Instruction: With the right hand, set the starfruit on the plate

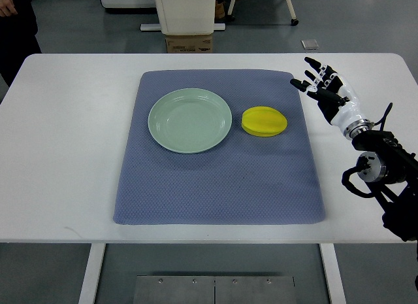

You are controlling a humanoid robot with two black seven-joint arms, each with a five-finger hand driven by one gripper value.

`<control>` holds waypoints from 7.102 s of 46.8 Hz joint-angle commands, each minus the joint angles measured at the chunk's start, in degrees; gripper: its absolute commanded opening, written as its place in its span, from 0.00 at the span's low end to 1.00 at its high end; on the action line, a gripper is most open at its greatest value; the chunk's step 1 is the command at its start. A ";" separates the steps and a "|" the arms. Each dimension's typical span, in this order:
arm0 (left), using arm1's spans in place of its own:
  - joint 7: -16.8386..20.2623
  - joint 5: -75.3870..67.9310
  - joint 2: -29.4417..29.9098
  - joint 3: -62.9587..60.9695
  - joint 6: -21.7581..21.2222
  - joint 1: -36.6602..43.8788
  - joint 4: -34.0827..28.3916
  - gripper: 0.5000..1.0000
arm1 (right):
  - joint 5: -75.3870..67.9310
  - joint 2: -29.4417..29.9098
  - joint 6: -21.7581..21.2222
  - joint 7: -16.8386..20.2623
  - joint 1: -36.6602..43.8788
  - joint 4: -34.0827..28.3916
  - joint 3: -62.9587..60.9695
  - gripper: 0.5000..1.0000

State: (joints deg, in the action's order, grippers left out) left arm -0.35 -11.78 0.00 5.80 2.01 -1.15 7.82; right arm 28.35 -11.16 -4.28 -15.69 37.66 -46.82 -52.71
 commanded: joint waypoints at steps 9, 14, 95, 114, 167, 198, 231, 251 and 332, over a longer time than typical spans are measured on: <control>0.00 0.00 0.00 0.00 -0.07 0.00 0.00 1.00 | 0.74 -4.31 0.59 -2.41 6.63 -0.56 11.12 0.97; 0.00 0.00 0.00 0.00 0.01 0.00 0.00 1.00 | 1.44 -6.94 0.68 -4.61 11.02 -0.47 19.20 0.96; 0.00 0.00 0.00 0.00 0.01 0.00 0.00 1.00 | 15.07 -8.35 9.38 -4.00 35.64 -1.61 72.48 0.94; 0.00 0.00 0.00 0.00 0.01 0.00 0.00 1.00 | 15.07 -7.21 9.47 -1.80 35.55 -1.52 72.39 0.94; 0.00 0.00 0.00 0.00 -0.07 0.00 0.00 1.00 | 14.80 -5.10 10.78 -1.71 33.35 0.15 72.13 0.18; 0.00 0.00 0.00 0.00 0.01 0.00 0.00 1.00 | 14.10 -4.93 10.61 -1.98 34.23 0.67 69.67 0.00; 0.00 0.00 0.00 0.00 0.01 0.00 0.00 1.00 | 9.01 2.01 10.35 -0.40 44.16 0.15 68.88 0.00; 0.00 0.00 0.00 0.00 0.01 0.00 0.00 1.00 | 7.16 11.16 10.52 -0.48 45.48 0.76 68.26 0.00; 0.00 0.00 0.00 0.00 0.01 0.00 0.00 1.00 | 7.42 11.16 13.60 -0.75 32.91 4.72 68.35 0.20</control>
State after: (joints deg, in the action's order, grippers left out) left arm -0.35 -11.78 0.00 5.80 2.02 -1.14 7.82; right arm 35.78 0.00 9.32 -16.42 70.80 -42.10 15.63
